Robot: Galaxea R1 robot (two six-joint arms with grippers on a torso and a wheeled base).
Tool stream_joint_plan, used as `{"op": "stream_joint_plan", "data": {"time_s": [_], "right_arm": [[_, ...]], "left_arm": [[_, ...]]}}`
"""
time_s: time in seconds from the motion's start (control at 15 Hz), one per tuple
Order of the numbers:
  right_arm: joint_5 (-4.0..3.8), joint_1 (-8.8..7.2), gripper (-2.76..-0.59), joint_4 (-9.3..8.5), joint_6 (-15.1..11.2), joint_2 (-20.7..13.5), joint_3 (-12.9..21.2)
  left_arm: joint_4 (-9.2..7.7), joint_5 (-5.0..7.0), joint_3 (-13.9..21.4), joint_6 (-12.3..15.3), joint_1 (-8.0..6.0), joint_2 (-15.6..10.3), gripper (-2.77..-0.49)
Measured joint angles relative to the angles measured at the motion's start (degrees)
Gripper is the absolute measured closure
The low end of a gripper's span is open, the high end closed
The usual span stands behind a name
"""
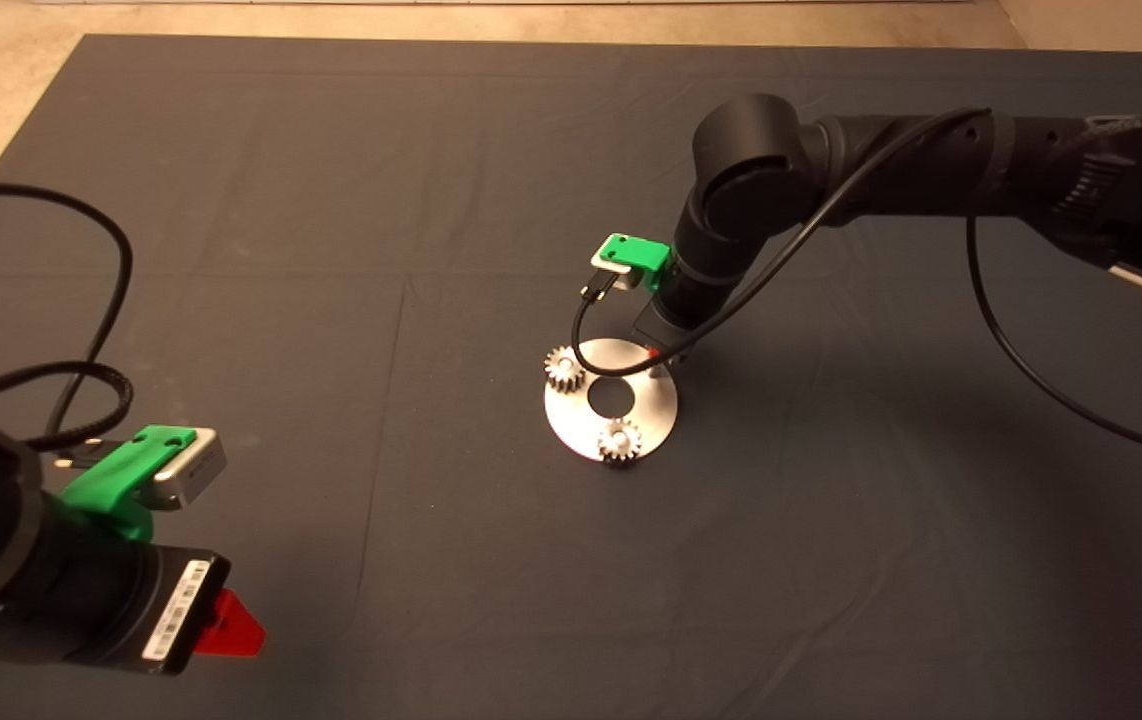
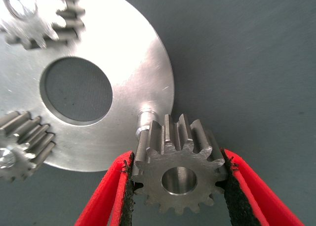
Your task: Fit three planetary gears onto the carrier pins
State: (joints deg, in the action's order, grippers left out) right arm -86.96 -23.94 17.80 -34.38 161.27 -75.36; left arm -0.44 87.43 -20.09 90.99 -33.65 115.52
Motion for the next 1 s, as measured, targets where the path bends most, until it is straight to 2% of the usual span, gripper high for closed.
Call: {"op": "stream_joint_plan", "data": {"time_s": [0.07, 0.27, 0.73, 1.0], "right_arm": [[0.33, -0.33, -1.09, -0.43, 0.0, 0.0, 0.0], [0.36, 0.19, -1.09, -1.49, 0.0, 0.0, 0.2], [0.4, 0.35, -1.09, -1.54, 0.0, 0.0, 0.2], [0.42, 1.23, -1.09, -1.55, 0.0, 0.0, 0.2]], "left_arm": [[0.0, 0.0, 0.0, 0.0, 0.0, 0.0, -2.07], [0.0, 0.0, 0.0, 0.0, 0.0, 0.0, -2.07], [0.0, 0.0, 0.0, 0.0, 0.0, 0.0, -2.07], [0.0, 0.0, 0.0, 0.0, 0.0, 0.0, -2.07]]}}
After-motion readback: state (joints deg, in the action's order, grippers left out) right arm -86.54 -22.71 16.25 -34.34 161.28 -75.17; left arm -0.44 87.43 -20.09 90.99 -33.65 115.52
